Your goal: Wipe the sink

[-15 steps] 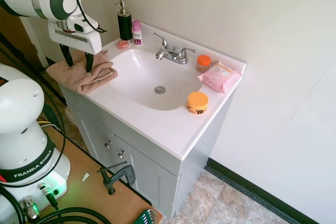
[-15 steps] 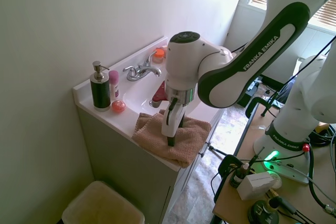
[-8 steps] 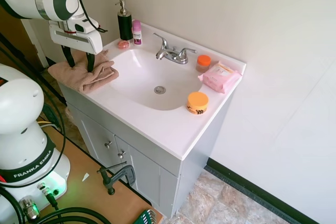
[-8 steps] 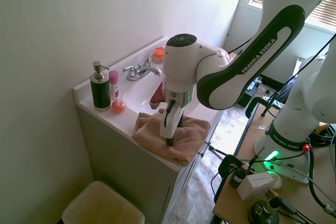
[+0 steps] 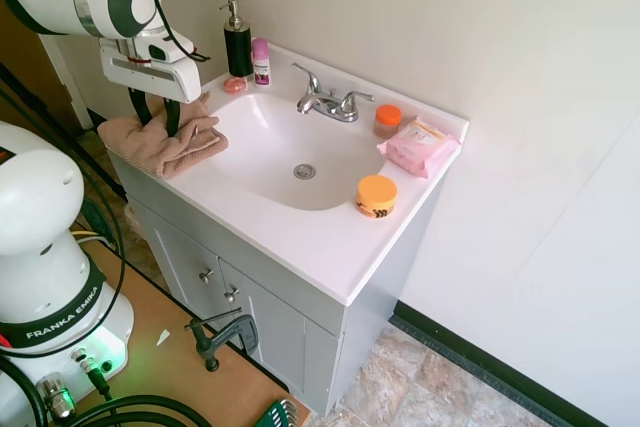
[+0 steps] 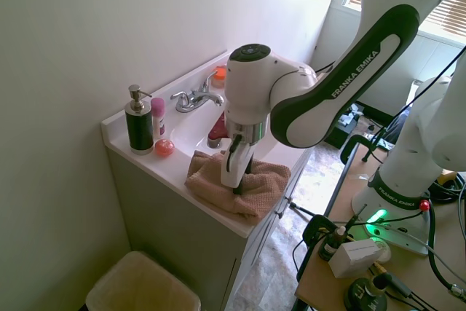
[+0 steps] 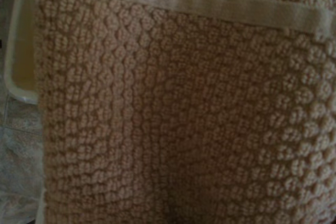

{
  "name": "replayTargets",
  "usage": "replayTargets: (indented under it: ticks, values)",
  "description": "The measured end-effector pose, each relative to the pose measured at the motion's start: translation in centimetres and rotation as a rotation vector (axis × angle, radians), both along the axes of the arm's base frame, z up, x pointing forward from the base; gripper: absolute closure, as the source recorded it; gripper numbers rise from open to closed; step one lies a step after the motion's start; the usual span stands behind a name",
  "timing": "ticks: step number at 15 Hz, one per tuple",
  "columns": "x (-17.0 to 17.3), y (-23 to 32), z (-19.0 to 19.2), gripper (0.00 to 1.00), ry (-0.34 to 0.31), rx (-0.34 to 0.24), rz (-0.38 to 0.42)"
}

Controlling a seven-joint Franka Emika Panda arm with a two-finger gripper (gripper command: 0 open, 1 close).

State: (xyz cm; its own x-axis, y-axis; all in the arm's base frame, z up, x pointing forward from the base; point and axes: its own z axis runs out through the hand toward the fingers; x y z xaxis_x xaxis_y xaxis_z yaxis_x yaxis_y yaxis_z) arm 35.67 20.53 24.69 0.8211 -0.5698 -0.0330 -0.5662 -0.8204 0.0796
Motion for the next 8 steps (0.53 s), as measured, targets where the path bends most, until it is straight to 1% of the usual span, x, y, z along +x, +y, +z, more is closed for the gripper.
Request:
replayTargets:
  ticks: [6,8]
  values:
    - [0.5,-0.2,0.2,1.0,0.018,-0.005,-0.003]
    - [1.3,-0.8,0.3,1.0,0.024,0.002,-0.032]
